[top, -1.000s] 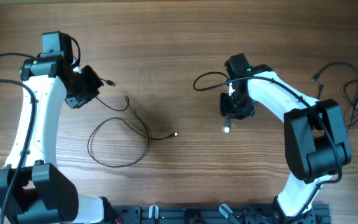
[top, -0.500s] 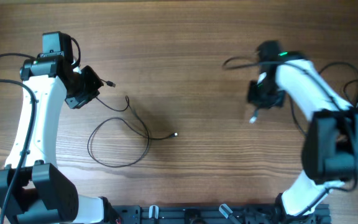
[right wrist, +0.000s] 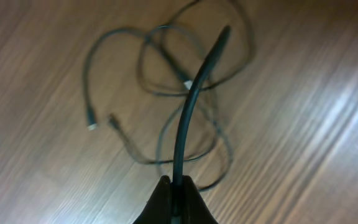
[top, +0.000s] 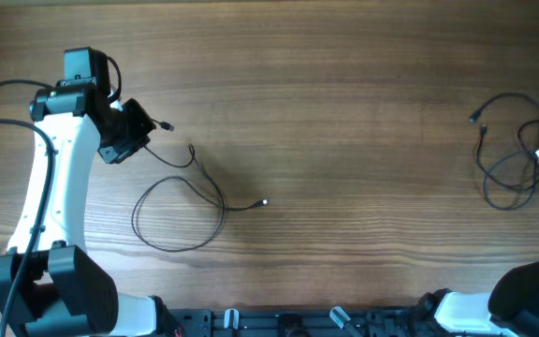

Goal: Untangle cables

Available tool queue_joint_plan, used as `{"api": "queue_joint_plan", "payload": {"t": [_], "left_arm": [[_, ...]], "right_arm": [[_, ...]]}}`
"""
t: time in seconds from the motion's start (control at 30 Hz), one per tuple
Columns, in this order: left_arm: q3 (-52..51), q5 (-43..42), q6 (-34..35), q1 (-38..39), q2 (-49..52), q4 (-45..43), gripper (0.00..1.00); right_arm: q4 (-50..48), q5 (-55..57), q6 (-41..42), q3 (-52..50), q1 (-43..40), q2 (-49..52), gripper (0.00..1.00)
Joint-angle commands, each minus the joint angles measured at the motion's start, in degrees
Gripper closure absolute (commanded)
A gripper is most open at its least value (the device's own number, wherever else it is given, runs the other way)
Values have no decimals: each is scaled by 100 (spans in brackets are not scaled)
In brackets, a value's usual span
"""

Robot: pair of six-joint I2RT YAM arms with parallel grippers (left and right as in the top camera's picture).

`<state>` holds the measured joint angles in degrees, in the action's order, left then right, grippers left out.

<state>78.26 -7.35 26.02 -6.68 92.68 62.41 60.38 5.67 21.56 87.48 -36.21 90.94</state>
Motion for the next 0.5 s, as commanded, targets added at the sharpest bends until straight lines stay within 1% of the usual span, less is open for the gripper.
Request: {"api": "queue_joint_plan", "payload": {"t": [0.0,0.03,0.07,0.13,0.17,0.2,0.3,0.37,0.47], "left_arm": [[-42,-31,-9,20,-31,4,96],[-42,-31,-9,20,-31,4,96],[-42,-31,-9,20,-31,4,96],[-42,-28,-9,20,-31,4,96],[-42,-31,-9,20,-31,4,96],[-42,-28,-9,20,-31,4,96],[-42,-28,-9,20,-31,0,96],[-42,-31,-9,20,-31,0,96],[-42,-31,-9,20,-31,-2,96]], "right_arm": [[-11,35,116,15,-234,151,96],[-11,37,111,15,-245,195,94],[-13,37,111,15,-245,216,85],[-9,33,114,15,-243,280,56],[-11,-4,118,15,-236,310,48],[-11,-109,109,15,-234,339,42],[39,-542,87,15,-234,402,39],[85,-920,2,15,-227,431,39],[105,-1711,-378,15,-201,437,41]]}}
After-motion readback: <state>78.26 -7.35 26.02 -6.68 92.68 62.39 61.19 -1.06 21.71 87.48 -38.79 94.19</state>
